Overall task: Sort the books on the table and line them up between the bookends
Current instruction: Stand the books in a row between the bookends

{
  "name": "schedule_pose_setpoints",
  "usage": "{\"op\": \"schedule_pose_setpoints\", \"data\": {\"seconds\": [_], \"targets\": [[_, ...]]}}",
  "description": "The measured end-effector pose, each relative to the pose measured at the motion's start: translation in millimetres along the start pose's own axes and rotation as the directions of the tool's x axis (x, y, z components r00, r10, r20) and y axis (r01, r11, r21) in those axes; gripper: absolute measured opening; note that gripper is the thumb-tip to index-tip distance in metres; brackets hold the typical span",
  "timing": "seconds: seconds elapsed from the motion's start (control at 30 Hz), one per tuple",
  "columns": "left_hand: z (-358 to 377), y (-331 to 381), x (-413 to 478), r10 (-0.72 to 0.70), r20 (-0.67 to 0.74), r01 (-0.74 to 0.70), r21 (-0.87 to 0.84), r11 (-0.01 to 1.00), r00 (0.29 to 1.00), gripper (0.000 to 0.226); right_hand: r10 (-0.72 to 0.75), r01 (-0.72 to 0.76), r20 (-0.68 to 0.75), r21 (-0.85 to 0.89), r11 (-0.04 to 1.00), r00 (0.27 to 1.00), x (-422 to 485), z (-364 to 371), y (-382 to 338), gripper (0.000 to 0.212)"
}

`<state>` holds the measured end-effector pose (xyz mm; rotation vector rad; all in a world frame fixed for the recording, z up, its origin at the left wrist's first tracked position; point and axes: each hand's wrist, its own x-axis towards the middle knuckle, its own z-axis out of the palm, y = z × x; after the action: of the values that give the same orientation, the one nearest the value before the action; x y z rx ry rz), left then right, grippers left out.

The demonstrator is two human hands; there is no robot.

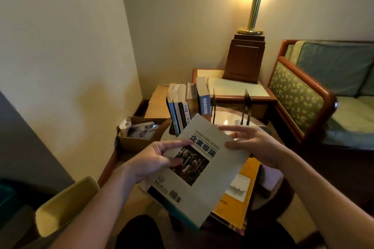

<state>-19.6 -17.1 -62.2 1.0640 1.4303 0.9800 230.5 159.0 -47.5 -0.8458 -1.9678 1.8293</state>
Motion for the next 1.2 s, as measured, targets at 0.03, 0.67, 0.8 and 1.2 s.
{"op": "schedule_pose_setpoints", "data": {"seconds": [0.03, 0.67, 0.8, 1.2], "targets": [[4.8, 3.7, 4.5, -0.005, 0.022, 0.005, 0.025, 1.000, 1.000, 0.049, 0.016, -0.015, 0.041, -0.045, 0.999, 0.999, -5.6, -7.3, -2.5, 0.051], [77.2, 7.4, 53.5, 0.352, -0.057, -0.274, 0.519, 0.810, 0.934, 0.040, 0.031, -0.026, -0.105, 0.049, 0.998, 0.994, -64.0, -12.8, 24.4, 0.039], [119.7, -36.3, 57.2, 0.663, -0.202, -0.223, 0.838, 0.498, 0.721, 0.048, 0.024, 0.001, -0.222, 0.111, 0.994, 0.975, -68.0, -17.7, 23.9, 0.039], [121.1, -48.1, 78.0, 0.407, -0.187, -0.172, 0.695, 0.698, 0.894, 0.088, 0.013, 0.057, -0.310, 0.217, 0.974, 0.951, -78.8, -43.6, 23.2, 0.038]]}}
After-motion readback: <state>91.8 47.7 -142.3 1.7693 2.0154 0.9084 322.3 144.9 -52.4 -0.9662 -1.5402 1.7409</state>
